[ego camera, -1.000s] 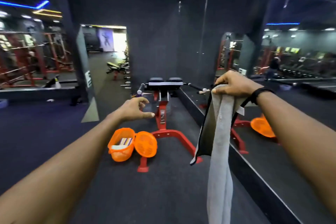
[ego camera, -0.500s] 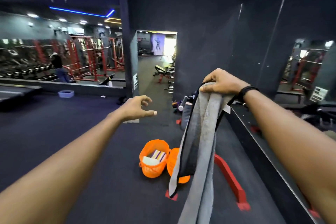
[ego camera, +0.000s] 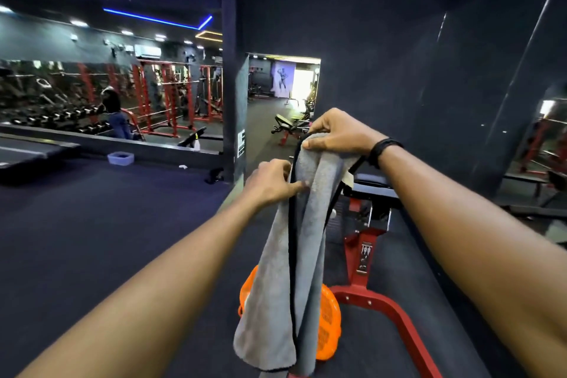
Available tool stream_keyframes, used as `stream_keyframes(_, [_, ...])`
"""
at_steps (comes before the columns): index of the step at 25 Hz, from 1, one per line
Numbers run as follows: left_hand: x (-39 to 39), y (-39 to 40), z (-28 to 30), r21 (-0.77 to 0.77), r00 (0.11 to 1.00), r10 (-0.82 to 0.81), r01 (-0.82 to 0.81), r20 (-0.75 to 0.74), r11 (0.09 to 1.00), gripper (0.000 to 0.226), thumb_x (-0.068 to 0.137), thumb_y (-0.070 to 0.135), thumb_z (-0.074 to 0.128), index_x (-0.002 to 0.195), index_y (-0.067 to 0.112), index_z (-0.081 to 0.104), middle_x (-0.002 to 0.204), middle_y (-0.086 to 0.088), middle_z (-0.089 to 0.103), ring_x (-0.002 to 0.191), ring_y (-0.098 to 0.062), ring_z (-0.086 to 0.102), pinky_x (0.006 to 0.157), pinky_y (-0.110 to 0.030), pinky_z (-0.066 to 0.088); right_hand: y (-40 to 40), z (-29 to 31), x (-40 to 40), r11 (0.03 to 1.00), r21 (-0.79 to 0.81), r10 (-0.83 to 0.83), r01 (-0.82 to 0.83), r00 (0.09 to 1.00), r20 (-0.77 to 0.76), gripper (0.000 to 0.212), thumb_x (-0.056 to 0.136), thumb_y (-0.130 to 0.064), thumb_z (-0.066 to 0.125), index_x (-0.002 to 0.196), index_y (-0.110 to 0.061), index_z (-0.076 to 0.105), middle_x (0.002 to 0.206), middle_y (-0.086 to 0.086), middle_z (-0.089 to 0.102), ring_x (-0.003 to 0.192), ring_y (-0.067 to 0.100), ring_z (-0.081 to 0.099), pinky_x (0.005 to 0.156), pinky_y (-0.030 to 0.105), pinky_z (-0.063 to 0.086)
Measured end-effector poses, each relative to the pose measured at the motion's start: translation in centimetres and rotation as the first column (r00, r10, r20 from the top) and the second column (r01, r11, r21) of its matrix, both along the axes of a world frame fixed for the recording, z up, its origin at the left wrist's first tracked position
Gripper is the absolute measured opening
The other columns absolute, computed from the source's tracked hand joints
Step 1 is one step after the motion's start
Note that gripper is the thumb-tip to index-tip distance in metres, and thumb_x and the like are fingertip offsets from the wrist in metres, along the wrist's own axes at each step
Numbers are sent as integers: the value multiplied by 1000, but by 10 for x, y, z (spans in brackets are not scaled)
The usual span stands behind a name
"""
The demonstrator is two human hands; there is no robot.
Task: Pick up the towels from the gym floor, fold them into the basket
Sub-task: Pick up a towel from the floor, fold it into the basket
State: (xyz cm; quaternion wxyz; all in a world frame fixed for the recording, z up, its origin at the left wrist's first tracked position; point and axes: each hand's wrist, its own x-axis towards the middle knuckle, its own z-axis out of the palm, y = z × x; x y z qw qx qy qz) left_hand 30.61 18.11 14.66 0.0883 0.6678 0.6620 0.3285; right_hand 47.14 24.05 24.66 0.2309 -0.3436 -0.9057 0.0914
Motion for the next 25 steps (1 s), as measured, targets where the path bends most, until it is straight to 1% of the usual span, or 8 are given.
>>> stream_keyframes(3, [-42,60,-12,-11,993,97,-98,-61,995,11,69,26,65,71,20,55,93,-13,67,91,-35,63,68,-36,49,54,2,-28,998,36,-41,42,999,-31,12,81,-21,71,82,-9,75,78,7,72,68,-1,53,68,25,49])
stream_keyframes(5, [-83,104,-23,-121,988,122,-132,-92,984,16,69,18,64,85,16,65,95,-13,67,88,-32,65,69,-33,53,96,10,-40,989,72,-124,127,991,-42,13,79,-23,70,80,-10,74,82,12,72,70,3,55,71,31,52])
stream_keyframes(8, [-143,165,-36,-344,986,99,-139,-130,929,17,68,15,67,85,13,68,84,-11,69,69,-25,69,58,-31,58,153,21,-50,928,129,-327,350,930,-168,12,77,-22,67,77,-12,73,81,10,72,75,9,59,72,31,51])
stream_keyframes(11, [-179,214,-31,-297,994,105,-100,1,950,3,71,9,62,69,11,61,61,-6,60,54,-18,61,48,-24,47,196,20,-57,860,102,-456,500,842,-287,7,74,-23,65,74,-21,72,79,2,72,85,16,66,77,29,52])
stream_keyframes(13, [-182,244,-21,-170,994,31,-13,105,985,15,76,10,51,61,11,52,58,-6,51,58,-22,52,51,-30,35,215,14,-71,912,18,-401,410,899,-176,5,76,-22,72,81,-23,73,85,-2,73,88,14,67,81,27,51])
stream_keyframes(17, [-163,291,-2,14,913,-265,275,310,961,25,79,31,52,58,18,54,56,5,43,64,-14,39,54,-31,27,248,-19,-141,972,-165,-149,170,980,130,36,71,-43,81,95,-19,70,83,-14,67,73,-3,58,69,15,45])
stream_keyframes(20, [-167,321,3,170,906,-361,329,220,929,25,87,32,65,71,14,63,66,-1,59,65,-10,44,60,-30,34,287,-44,-175,981,-178,-23,79,955,297,31,72,-41,81,81,-15,66,71,-3,62,62,4,51,60,23,41])
stream_keyframes(25, [-225,381,-6,104,969,-235,227,71,968,16,72,13,72,80,20,59,74,2,60,70,-15,52,62,-28,40,359,-21,-182,986,-165,19,19,974,225,21,86,-31,70,68,-21,66,63,-9,57,53,-3,45,52,13,36])
